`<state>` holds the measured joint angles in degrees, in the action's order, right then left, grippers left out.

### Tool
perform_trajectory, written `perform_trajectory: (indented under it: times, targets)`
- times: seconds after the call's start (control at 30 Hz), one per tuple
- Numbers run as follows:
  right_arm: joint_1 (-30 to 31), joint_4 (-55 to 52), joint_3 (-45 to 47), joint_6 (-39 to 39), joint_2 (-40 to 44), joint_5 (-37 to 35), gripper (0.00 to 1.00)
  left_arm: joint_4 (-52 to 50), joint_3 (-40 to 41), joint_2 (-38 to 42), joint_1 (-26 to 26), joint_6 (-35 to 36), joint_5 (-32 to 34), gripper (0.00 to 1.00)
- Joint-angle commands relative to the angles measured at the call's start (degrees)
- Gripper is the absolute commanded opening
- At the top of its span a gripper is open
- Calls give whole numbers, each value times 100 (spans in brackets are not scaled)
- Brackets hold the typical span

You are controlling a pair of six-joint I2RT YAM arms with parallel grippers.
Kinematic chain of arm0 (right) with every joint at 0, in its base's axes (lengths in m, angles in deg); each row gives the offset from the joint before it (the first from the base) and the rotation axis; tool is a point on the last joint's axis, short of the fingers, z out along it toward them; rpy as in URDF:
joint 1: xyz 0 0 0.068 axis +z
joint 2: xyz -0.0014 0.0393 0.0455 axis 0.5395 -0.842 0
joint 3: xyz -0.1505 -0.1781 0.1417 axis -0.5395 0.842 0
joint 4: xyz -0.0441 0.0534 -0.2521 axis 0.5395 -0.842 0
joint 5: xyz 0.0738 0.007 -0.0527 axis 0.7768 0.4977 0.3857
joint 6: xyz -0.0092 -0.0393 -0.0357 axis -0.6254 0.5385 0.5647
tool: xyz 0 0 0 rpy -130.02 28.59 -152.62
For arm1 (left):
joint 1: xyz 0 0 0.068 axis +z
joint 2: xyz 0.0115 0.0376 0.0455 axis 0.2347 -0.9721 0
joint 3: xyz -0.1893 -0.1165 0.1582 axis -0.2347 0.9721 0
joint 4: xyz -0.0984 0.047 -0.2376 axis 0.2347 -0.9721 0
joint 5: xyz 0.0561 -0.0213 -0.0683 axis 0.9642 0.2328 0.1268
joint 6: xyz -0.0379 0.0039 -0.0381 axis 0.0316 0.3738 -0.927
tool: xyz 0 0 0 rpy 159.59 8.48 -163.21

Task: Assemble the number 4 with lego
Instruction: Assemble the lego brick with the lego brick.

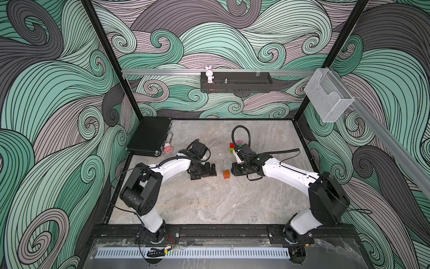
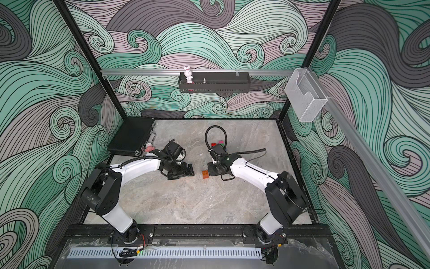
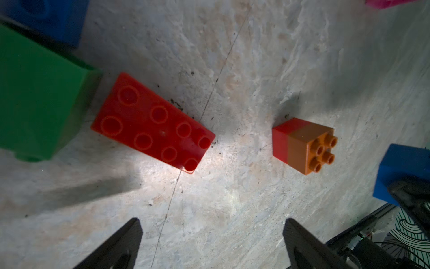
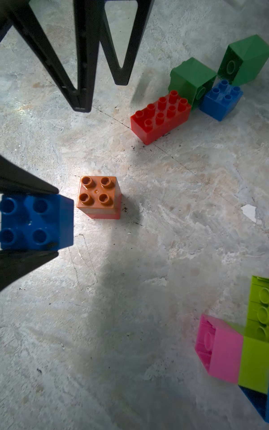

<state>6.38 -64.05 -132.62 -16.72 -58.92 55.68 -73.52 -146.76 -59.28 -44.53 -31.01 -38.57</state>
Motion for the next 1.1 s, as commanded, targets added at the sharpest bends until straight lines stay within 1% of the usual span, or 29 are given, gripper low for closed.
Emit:
perform_trajectory:
  times: [0.0,0.27,0.4,0.63,0.93,1.07]
  targets:
    - [21,172,-225,-75,-196,235,0,-201,-273,-155,-50,-100,-262,99]
    - [46,291,-368,-119,-499,324,0,-131,-476,-536,-120,-173,-578,99]
    - [70,231,-360,-145,-554,102,0,-193,-534,-597,-121,-145,-515,99]
    - [103,164,-371,-115,-691,97,0,-185,-517,-664,-121,-162,-505,99]
    - [280,-57,-369,-76,-850,-236,0,-162,-481,-716,-130,-162,-496,98]
    - [377,-152,-362,-75,-918,-503,0,-166,-481,-748,-130,-162,-505,99]
